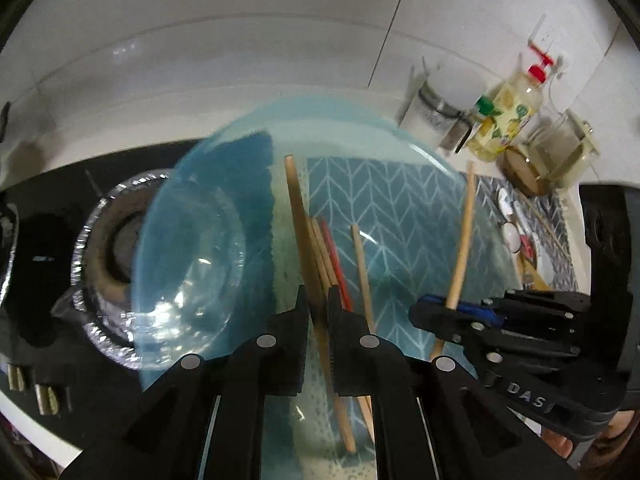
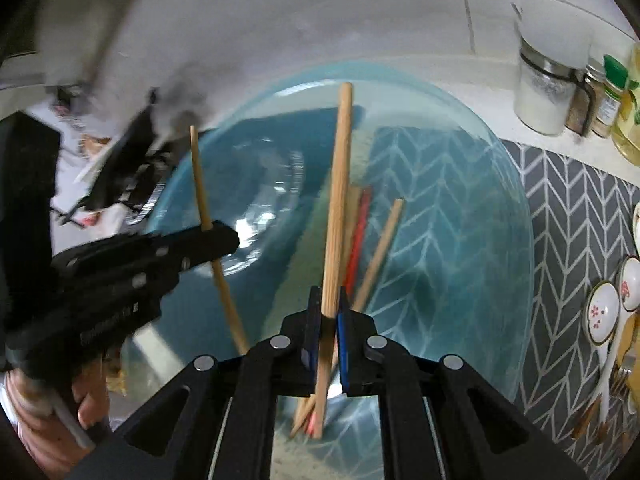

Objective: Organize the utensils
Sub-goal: 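Carry both chopsticks into the blue basin and open both tools, then move both open tools back over the utensil pile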

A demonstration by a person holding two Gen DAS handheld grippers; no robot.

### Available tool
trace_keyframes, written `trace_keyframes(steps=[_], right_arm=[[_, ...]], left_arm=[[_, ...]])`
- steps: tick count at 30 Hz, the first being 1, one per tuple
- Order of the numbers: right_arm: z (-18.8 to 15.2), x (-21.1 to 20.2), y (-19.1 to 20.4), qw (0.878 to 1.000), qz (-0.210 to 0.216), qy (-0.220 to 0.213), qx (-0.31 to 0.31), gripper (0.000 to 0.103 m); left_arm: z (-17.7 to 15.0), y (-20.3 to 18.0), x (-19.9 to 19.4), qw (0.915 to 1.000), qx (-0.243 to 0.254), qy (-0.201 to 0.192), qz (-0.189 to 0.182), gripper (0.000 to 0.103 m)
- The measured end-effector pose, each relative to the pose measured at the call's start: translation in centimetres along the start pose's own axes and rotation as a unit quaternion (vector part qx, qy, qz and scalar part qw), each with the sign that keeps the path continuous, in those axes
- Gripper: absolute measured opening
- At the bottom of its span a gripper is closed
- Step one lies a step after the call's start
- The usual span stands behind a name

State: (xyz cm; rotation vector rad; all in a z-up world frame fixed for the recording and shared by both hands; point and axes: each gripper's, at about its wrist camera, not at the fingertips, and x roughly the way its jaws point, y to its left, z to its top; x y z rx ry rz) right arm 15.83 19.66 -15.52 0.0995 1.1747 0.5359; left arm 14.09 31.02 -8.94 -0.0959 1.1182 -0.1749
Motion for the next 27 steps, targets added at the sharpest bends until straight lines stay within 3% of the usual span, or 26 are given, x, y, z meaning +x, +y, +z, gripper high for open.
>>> trace_keyframes(steps=[3,4,5,7,9,11,13,15,17,19,20,21,23,27], right_arm=[[0.5,1.8,-0.6,0.999,-0.016,0.046,0.019,0.012],[0.5,1.7,-0.5,0.999,-0.013,0.047,0.019,0.013],[0.5,1.8,-0.4,0.999,-0.013,0.043,0.014,0.017],[0.6,1.5,0.2,0.999,-0.035,0.031,-0.005,0.024],[0.7,0.2,0.4,0.999,-0.034,0.001,-0.013,0.026],[1.0,-2.9,-0.7,0.999,0.005,-0.036,0.001,0.026],[1.3,-5.8,-1.5,0.997,0.009,-0.077,0.004,0.026],[0.8,-10.6,-3.0,0.989,0.001,-0.145,-0.012,0.026],[-0.1,-15.0,-4.8,0.978,-0.014,-0.207,-0.028,0.026],[-1.4,-19.1,-7.4,0.965,-0.028,-0.259,-0.043,0.034],[-1.9,-20.1,-8.4,0.961,-0.035,-0.27,-0.045,0.048],[-2.6,-21.2,-9.8,0.958,-0.047,-0.281,-0.043,0.053],[-4.1,-22.3,-13.5,0.954,-0.073,-0.29,-0.028,0.053],[-7.4,-22.4,-21.6,0.964,-0.105,-0.236,0.059,0.053]], left_arm=[[-0.1,-0.2,1.3,0.9999,-0.009,0.014,0.001,0.017],[-0.2,-0.1,1.5,0.9998,-0.013,0.013,0.004,0.034],[-0.3,0.0,1.6,0.9997,-0.017,0.009,0.012,0.043],[-0.4,0.0,1.1,0.9995,-0.024,0.0,0.019,0.044],[-0.4,0.1,0.0,0.9989,-0.039,-0.012,0.022,0.044],[0.0,-0.7,-2.3,0.998,-0.046,-0.039,0.02,0.044],[0.3,-2.3,-5.2,0.9963,-0.043,-0.075,0.009,0.044],[0.5,-4.9,-7.9,0.9938,-0.028,-0.107,-0.011,0.044],[0.7,-8.3,-10.1,0.9902,-0.005,-0.135,-0.035,0.052],[0.5,-12.3,-10.8,0.9869,0.02,-0.149,-0.058,0.058],[0.3,-14.1,-10.5,0.9863,0.03,-0.149,-0.065,0.06],[0.0,-15.9,-9.8,0.9863,0.04,-0.142,-0.073,0.06],[-0.9,-18.9,-7.3,0.9886,0.051,-0.114,-0.085,0.06],[-3.0,-23.5,-0.6,0.9934,0.052,-0.054,-0.086,0.06]])
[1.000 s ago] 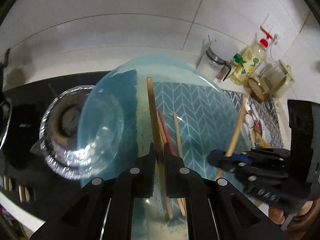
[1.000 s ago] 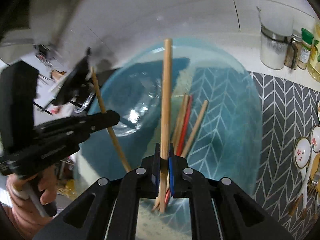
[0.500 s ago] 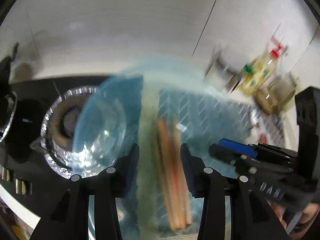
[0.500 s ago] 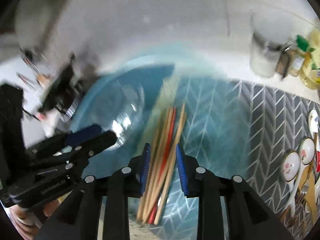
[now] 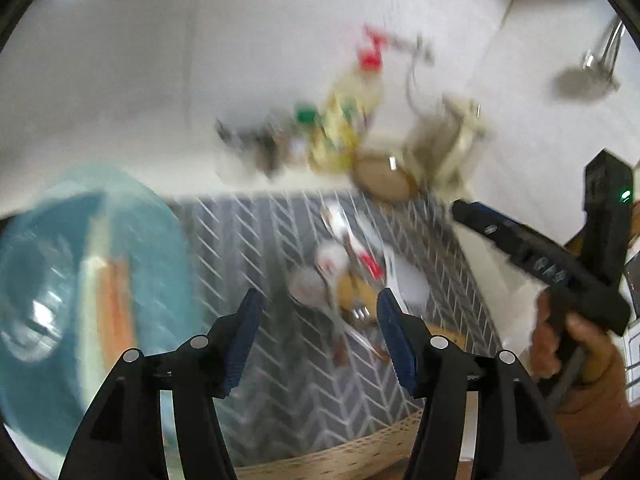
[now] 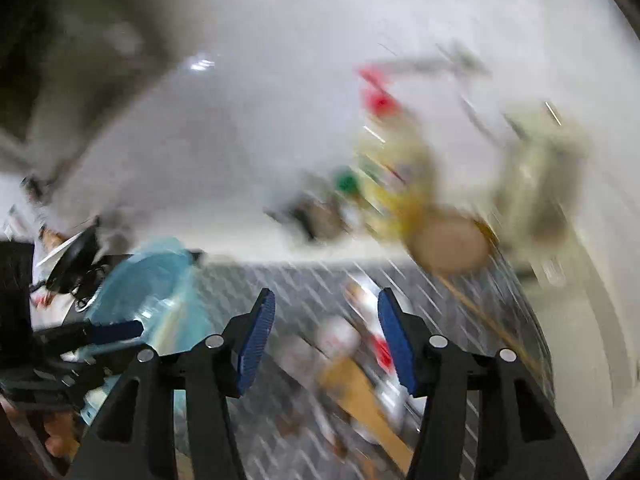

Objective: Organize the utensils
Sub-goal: 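Move both open tools back over the utensil pile, then grasp the mushroom-print white spoon with the left tool while the right tool grasps a white spoon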

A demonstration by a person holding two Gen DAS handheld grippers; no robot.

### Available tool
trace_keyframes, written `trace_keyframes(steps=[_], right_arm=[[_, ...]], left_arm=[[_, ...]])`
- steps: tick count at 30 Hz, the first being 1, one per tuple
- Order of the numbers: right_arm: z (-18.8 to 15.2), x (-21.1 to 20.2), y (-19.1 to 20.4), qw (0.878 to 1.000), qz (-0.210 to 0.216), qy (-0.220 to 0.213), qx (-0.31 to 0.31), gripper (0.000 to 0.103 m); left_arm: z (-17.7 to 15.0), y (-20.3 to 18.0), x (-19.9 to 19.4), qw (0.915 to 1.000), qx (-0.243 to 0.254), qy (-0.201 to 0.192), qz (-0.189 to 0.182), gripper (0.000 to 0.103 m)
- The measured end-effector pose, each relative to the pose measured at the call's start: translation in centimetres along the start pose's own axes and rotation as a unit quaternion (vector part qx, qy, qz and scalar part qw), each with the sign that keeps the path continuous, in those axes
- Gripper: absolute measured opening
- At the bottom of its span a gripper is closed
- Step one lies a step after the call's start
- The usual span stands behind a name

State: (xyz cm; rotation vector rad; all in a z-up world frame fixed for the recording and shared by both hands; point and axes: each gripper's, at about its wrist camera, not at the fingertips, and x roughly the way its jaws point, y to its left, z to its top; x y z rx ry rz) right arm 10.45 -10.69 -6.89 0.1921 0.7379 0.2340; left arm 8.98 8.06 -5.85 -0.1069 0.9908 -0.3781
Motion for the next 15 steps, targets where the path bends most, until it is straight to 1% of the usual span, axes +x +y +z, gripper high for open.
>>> trace_keyframes(steps=[2,4,6,7,9,10,11,12,14,15], right_arm=[[-1.5,0.2,-3.0,0.999,-0.01,0.027,0.019,0.052],[-2.7,0.7,-5.2,0.998,-0.016,0.046,0.03,0.049],[-3.8,1.2,-7.0,0.997,-0.017,0.067,0.037,0.04],[-4.3,1.5,-7.5,0.996,-0.016,0.073,0.039,0.039],[-5.1,1.8,-8.4,0.995,-0.014,0.086,0.041,0.036],[-5.5,1.7,-8.9,0.995,-0.013,0.089,0.041,0.036],[-5.7,1.7,-9.2,0.995,-0.01,0.092,0.042,0.036],[-5.9,1.8,-9.6,0.995,-0.008,0.094,0.042,0.036],[-6.1,1.9,-9.8,0.994,-0.005,0.097,0.038,0.036],[-6.2,1.9,-9.9,0.994,-0.004,0.099,0.037,0.036]], left_arm=[[-1.2,-1.0,4.1,0.9992,-0.002,0.037,0.014,0.06],[-2.4,-1.7,7.2,0.998,-0.002,0.061,0.017,0.06],[-3.1,-2.0,9.9,0.9968,-0.002,0.076,0.025,0.057],[-3.3,-2.1,10.5,0.9968,-0.003,0.076,0.025,0.053],[-3.4,-2.3,12.0,0.9963,-0.002,0.079,0.035,0.051],[-3.3,-2.4,12.4,0.9961,-0.002,0.079,0.039,0.046],[-3.2,-2.4,13.1,0.9957,0.0,0.081,0.045,0.038],[-3.0,-2.3,13.7,0.9952,0.0,0.085,0.05,0.035],[-2.9,-2.1,15.0,0.9938,-0.004,0.1,0.048,0.021],[-2.9,-2.0,15.1,0.9947,-0.011,0.092,0.044,0.02]])
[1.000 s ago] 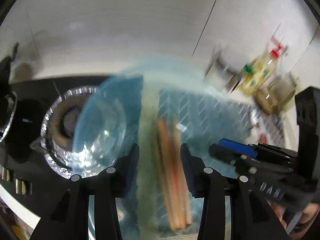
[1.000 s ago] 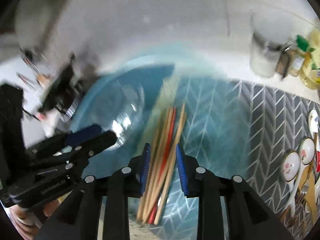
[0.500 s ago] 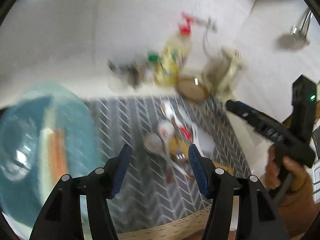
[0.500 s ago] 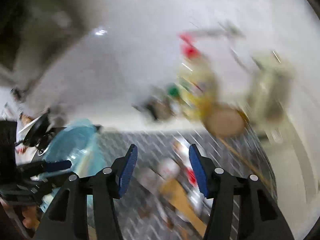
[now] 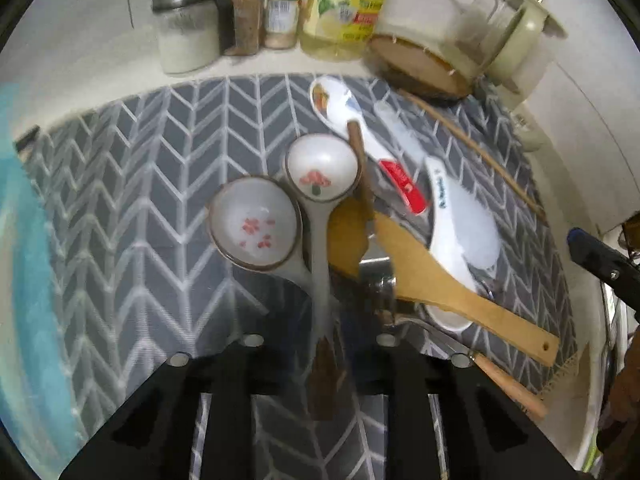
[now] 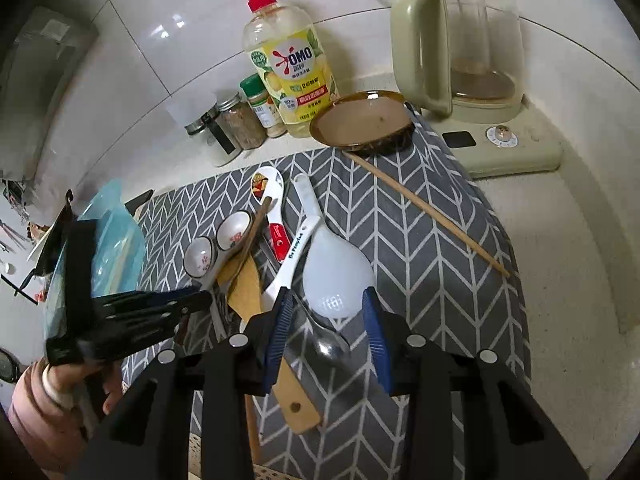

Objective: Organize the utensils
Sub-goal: 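Grasp the mushroom-print white spoon with the left tool while the right tool grasps a white spoon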

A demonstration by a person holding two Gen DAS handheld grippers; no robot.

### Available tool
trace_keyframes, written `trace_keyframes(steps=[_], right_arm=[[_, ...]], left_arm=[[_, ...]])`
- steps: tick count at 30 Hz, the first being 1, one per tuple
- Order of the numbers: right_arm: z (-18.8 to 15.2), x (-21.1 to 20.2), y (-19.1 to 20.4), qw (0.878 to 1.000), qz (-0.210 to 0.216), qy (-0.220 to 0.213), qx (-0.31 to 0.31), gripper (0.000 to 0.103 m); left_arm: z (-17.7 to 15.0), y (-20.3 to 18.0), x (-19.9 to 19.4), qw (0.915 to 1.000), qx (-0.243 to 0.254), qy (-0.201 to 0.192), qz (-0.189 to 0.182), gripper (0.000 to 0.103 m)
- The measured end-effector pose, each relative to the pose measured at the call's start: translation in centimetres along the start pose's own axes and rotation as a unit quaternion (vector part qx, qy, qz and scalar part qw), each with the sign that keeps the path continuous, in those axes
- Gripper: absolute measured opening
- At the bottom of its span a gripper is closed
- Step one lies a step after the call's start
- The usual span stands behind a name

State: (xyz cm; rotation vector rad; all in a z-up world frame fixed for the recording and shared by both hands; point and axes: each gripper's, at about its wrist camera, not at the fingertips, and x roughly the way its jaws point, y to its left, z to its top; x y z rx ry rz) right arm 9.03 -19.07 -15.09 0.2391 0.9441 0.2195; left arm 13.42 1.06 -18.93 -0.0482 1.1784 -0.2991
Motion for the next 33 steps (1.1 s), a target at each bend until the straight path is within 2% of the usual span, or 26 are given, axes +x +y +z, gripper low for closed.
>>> trace_keyframes(steps=[3,5,11,14,17,22,25,27,29,32,33], right_arm=[[-0.1,0.2,0.0,1.0,0.008,0.005,-0.006,0.036],[-0.4,0.6,0.3,1.0,0.015,0.012,-0.013,0.036],[-1.5,1.7,2.8,0.996,0.058,0.041,-0.05,0.034],[-2.6,2.1,4.9,0.991,0.08,0.057,-0.091,0.034],[-4.1,3.3,6.0,0.986,0.075,0.082,-0.122,0.034],[-5.8,4.9,6.1,0.982,0.03,0.103,-0.156,0.034],[-6.3,5.6,6.1,0.98,0.02,0.101,-0.167,0.034],[-6.3,6.0,6.5,0.98,0.026,0.097,-0.172,0.034],[-6.2,6.1,6.8,0.979,0.025,0.098,-0.175,0.034],[-6.1,6.0,6.5,0.98,0.022,0.097,-0.171,0.034],[-6.0,5.8,6.2,0.981,0.023,0.098,-0.166,0.034]], left_arm=[[0.0,0.0,-0.1,0.9999,-0.011,-0.004,0.005,0.02],[-0.1,0.2,-0.5,0.9997,-0.024,-0.01,0.003,0.01],[-0.9,0.7,-2.4,0.9993,-0.037,-0.011,-0.005,0.01],[-1.9,0.9,-3.3,0.9993,-0.036,-0.008,-0.007,0.01],[-3.5,1.3,-4.2,0.9988,-0.047,-0.002,-0.015,0.01],[-5.5,2.2,-3.4,0.9989,-0.039,0.024,-0.001,0.011],[-5.3,2.7,-3.4,0.9989,-0.047,0.01,-0.001,0.011],[-4.5,2.7,-3.2,0.999,-0.044,0.002,0.005,0.016],[-3.7,2.6,-2.7,0.9992,-0.033,-0.002,0.02,0.029],[-3.1,2.3,-1.4,0.9995,-0.026,0.006,0.018,0.03],[-3.2,2.1,-1.3,0.9995,-0.022,-0.005,0.021,0.03]])
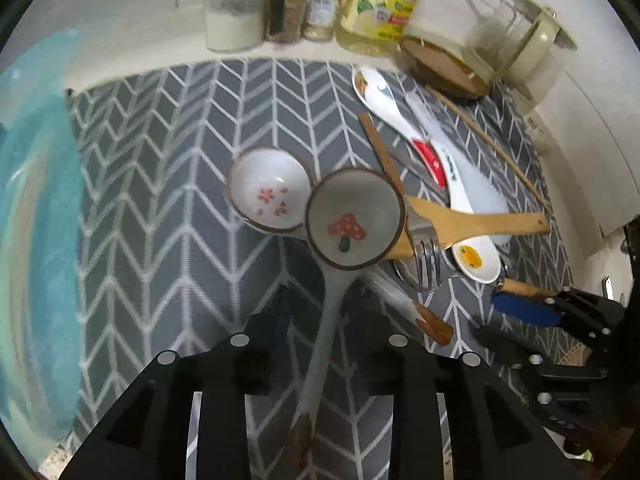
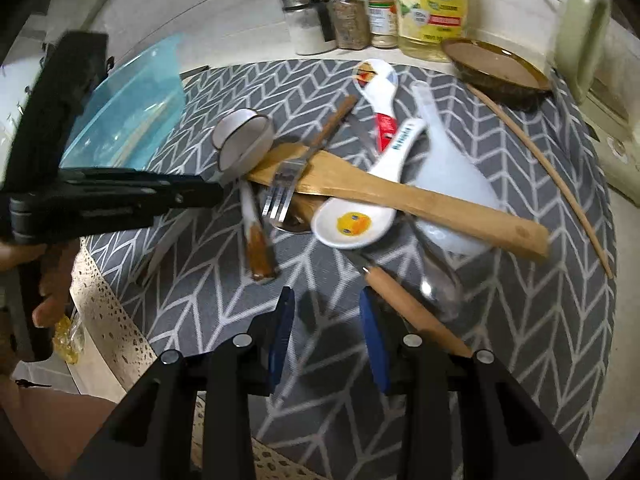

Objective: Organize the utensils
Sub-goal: 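Grasp the mushroom-print white spoon with the left tool while the right tool grasps a white spoon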

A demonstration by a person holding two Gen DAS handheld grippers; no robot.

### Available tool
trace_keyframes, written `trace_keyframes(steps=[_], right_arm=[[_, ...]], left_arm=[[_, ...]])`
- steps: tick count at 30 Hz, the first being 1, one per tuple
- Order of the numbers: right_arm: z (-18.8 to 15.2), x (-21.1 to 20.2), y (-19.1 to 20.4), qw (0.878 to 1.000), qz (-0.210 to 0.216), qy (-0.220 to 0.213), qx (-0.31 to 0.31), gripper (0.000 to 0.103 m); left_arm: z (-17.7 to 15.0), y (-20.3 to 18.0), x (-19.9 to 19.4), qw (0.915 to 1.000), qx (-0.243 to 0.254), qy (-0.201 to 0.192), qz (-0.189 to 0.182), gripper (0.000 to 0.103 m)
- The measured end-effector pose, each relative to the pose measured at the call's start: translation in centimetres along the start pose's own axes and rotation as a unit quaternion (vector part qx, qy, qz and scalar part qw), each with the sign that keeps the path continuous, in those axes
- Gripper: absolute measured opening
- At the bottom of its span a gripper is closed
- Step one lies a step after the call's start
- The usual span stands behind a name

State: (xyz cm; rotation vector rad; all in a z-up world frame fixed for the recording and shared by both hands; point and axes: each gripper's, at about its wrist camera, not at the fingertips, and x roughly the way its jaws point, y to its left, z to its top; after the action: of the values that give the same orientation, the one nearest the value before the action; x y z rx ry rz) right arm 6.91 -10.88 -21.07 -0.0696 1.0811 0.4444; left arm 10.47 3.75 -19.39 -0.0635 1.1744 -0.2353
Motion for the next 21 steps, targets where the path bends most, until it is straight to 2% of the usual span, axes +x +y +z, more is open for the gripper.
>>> trace_keyframes(steps=[1,2,4,7,10,12,16,19,21], right_arm=[[0.0,-0.3,-0.2,1.0,0.006,-0.002,0.004,0.034],[-0.1,-1.3,-0.6,1.0,0.019,-0.014,0.01,0.034],[-0.1,-2.3,-1.1,0.999,0.022,-0.027,0.017,0.034],[0.3,-3.3,-1.8,0.999,0.014,-0.044,0.027,0.034],[0.7,-3.7,-2.0,0.997,0.023,-0.059,0.035,0.034],[1.1,-3.3,-1.6,0.997,0.034,-0.064,0.034,0.034],[1.2,-2.2,-0.5,0.998,0.032,-0.06,0.012,0.034],[0.7,-2.0,0.7,0.997,0.015,-0.071,-0.035,0.034],[0.5,-1.6,1.8,0.992,-0.012,-0.082,-0.097,0.034]], left_arm=[[0.0,-0.2,0.2,1.0,0.003,-0.001,-0.004,0.024],[-0.1,-0.3,0.3,1.0,0.005,-0.005,-0.004,0.012],[0.1,-0.3,0.3,0.9999,-0.004,0.007,-0.015,0.01],[0.0,0.3,-0.9,0.9991,-0.033,-0.001,-0.027,0.01],[-0.1,0.4,-3.3,0.9988,-0.031,-0.019,-0.031,0.01],[-0.1,0.4,-4.2,0.9992,-0.023,-0.02,-0.027,0.01],[-0.4,1.3,-5.4,0.9989,-0.037,-0.019,-0.019,0.01],[-0.5,1.4,-6.0,0.9989,-0.037,-0.022,-0.021,0.01],[-0.7,1.4,-6.3,0.9988,-0.038,-0.023,-0.022,0.01]])
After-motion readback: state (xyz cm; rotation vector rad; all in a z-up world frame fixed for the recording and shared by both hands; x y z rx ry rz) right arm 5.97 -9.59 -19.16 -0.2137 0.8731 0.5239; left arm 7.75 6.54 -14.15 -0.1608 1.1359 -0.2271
